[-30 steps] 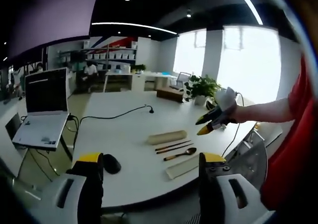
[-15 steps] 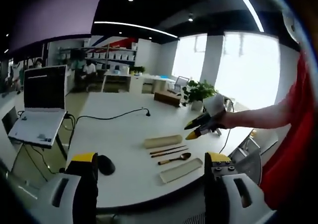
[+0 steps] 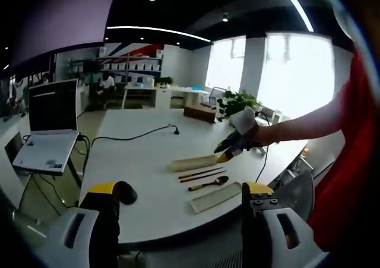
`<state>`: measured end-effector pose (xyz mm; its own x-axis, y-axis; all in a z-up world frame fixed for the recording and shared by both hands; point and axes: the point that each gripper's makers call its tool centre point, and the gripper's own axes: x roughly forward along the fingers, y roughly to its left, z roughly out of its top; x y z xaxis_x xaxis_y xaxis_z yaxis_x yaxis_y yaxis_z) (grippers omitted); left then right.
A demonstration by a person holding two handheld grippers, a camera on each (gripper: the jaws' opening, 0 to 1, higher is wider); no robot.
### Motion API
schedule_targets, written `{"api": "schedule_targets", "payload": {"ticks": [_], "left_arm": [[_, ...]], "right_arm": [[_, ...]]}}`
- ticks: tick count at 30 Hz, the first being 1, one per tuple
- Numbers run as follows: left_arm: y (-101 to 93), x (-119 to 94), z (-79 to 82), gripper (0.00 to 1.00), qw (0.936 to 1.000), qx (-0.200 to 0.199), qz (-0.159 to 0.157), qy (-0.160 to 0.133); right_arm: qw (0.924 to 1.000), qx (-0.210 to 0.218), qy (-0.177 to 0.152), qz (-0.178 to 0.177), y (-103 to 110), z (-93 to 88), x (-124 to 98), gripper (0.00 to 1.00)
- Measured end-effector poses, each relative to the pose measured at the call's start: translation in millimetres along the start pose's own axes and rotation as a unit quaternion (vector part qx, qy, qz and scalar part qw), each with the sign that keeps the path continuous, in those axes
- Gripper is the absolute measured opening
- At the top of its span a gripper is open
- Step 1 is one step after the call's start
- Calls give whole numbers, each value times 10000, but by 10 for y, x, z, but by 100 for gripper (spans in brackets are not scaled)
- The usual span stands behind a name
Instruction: Arrange the utensils inside the cutlery case until each visible utensil rests in its matching compartment.
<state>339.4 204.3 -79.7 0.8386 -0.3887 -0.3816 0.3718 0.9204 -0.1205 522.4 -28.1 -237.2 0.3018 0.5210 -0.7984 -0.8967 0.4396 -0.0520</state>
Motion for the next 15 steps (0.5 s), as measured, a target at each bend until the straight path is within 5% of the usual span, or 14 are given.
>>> {"api": "schedule_targets", "payload": {"ticks": [15], "left_arm": [[-10, 45, 82, 86, 9999, 103, 30, 34]], "right_arm": [[9995, -193, 213, -88, -62, -166, 64, 24]]}}
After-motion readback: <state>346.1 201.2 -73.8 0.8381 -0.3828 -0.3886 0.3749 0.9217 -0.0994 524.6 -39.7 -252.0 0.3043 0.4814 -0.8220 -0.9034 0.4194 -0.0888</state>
